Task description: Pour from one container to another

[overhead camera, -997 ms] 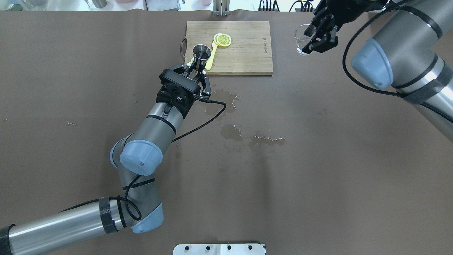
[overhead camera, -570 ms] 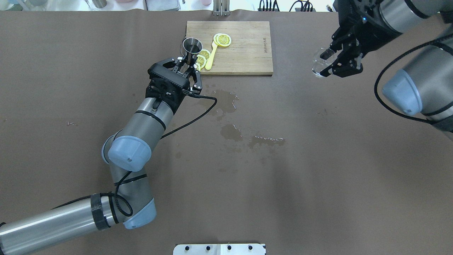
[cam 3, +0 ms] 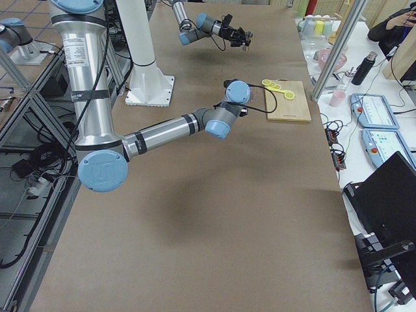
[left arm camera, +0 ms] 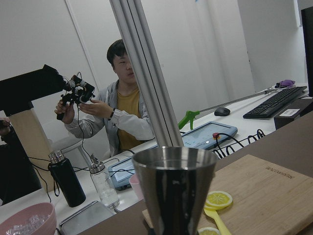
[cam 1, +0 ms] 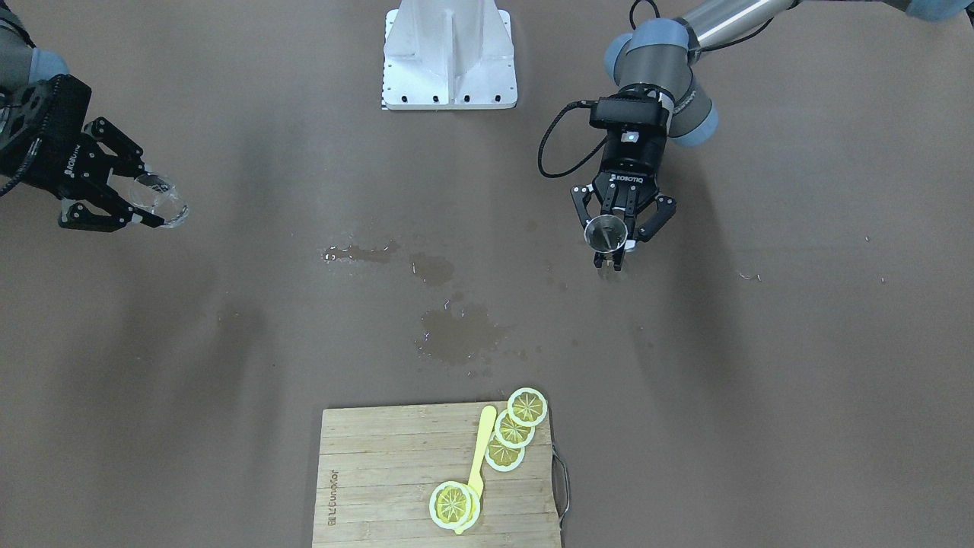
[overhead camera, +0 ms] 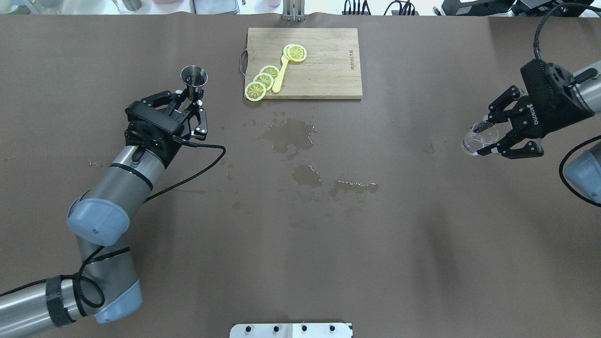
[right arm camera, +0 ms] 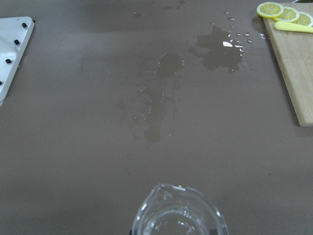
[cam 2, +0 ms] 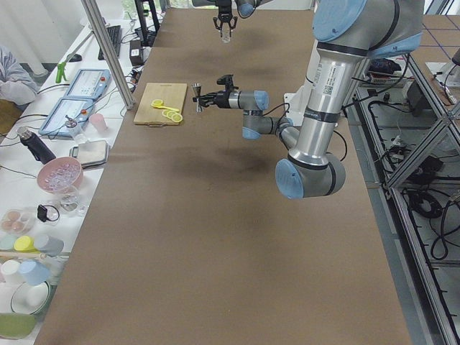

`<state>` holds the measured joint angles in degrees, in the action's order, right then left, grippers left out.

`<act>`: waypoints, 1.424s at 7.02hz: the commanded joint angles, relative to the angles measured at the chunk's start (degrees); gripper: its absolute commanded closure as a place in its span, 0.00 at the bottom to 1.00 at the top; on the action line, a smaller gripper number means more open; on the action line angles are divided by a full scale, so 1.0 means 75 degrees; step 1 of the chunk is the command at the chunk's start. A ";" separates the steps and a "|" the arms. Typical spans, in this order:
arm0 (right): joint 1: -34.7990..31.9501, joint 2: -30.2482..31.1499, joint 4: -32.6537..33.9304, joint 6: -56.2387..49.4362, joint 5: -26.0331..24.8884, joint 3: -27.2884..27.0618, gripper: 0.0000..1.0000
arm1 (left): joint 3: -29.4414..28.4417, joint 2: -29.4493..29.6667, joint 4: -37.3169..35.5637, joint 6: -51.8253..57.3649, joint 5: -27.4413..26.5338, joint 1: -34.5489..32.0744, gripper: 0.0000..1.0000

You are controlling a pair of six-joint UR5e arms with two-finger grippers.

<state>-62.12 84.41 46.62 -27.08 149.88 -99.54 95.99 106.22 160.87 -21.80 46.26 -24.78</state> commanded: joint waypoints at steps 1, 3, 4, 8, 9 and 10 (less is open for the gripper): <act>-0.0014 -0.0027 -0.1431 -0.0163 0.0032 0.1303 1.00 | 0.0315 -0.1778 0.1287 -0.0070 0.0205 0.0000 1.00; 0.0010 -0.0121 -0.2155 -0.0280 0.0137 0.2088 1.00 | 0.0443 -0.3900 0.2977 -0.0105 0.1222 -0.0012 1.00; 0.0045 -0.0133 -0.2346 -0.0292 0.0137 0.2347 1.00 | 0.0618 -0.4570 0.3251 -0.0105 0.1261 -0.0012 1.00; 0.0419 -0.1114 -0.2489 -0.0210 -0.0062 0.3178 1.00 | 0.0502 -0.5244 0.3102 -0.0117 0.2035 0.0012 1.00; 0.0606 -0.1129 -0.2489 -0.0210 -0.0329 0.3205 1.00 | 0.0479 -0.5337 0.3102 -0.0535 0.1989 -0.0012 1.00; 0.0700 -0.1106 -0.2721 -0.0210 -0.0436 0.3356 1.00 | 0.0456 -0.5547 0.3102 -0.1792 0.1594 0.0023 1.00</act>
<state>-58.00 76.47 27.55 -28.67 147.95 -75.69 99.60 66.10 184.22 -27.14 60.39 -24.73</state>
